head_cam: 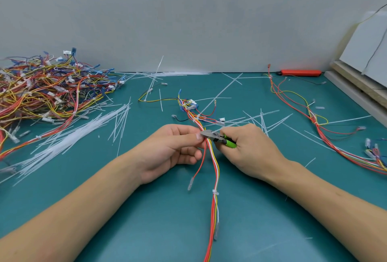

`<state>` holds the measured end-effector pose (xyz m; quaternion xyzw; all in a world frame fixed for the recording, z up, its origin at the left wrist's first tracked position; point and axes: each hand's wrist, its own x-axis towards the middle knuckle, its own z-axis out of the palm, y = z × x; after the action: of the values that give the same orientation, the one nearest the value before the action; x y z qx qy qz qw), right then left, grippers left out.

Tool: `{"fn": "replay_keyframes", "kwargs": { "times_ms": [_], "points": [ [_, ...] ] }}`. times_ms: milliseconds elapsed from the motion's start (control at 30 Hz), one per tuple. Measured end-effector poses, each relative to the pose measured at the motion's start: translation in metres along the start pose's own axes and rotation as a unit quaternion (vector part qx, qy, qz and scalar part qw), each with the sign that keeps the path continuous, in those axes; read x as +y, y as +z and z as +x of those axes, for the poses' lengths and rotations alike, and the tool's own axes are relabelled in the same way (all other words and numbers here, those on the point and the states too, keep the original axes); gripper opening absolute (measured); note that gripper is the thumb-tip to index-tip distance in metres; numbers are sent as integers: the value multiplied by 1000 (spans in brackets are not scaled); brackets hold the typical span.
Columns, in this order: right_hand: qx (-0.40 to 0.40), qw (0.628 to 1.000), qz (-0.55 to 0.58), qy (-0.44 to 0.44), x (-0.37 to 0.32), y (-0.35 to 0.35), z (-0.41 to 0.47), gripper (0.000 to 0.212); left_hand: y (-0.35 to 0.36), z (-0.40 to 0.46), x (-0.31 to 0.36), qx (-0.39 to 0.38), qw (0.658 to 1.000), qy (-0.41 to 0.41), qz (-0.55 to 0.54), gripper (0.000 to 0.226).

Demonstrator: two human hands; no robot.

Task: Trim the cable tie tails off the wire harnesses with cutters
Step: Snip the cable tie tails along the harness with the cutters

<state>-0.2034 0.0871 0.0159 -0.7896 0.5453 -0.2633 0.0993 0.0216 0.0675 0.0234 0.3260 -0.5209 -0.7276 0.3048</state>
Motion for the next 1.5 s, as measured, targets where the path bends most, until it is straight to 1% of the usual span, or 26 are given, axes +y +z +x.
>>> {"fn": "replay_keyframes", "kwargs": {
  "times_ms": [100,200,267,400,600,767,833,933,967,1167,1300,1400,1500],
  "points": [
    [11,1000,18,-2,2,1,-1,34,0,0,0,-3,1000,-1,-1,24],
    [17,999,40,-30,3,3,1,27,-1,1,-1,-4,1000,0,-1,16],
    [26,998,34,-34,3,3,1,23,-1,1,-1,-5,1000,1,-2,12],
    [28,998,34,-34,2,3,2,18,-1,1,-2,-4,1000,1,1,13],
    [24,999,31,-26,0,2,2,22,0,1,0,-8,1000,-1,4,12],
    [25,998,39,-32,-1,1,2,16,1,0,1,-6,1000,-2,5,11],
    [26,998,46,-34,0,1,1,19,1,0,1,-6,1000,-1,4,11],
    [10,999,41,-8,1,0,1,43,1,-1,1,-13,1000,0,7,11],
    [7,999,34,-4,1,0,1,47,1,-2,1,-15,1000,0,8,11],
    [8,1000,21,-7,2,1,1,47,3,-2,2,-7,1000,-2,8,14],
    [22,999,38,-7,3,1,1,49,4,-2,3,-7,1000,-3,8,12],
    [34,998,47,-30,1,3,2,42,3,-2,3,-3,1000,-5,9,11],
    [37,998,45,-31,0,2,3,38,3,-1,2,1,1000,-8,9,9]
  ]
}}
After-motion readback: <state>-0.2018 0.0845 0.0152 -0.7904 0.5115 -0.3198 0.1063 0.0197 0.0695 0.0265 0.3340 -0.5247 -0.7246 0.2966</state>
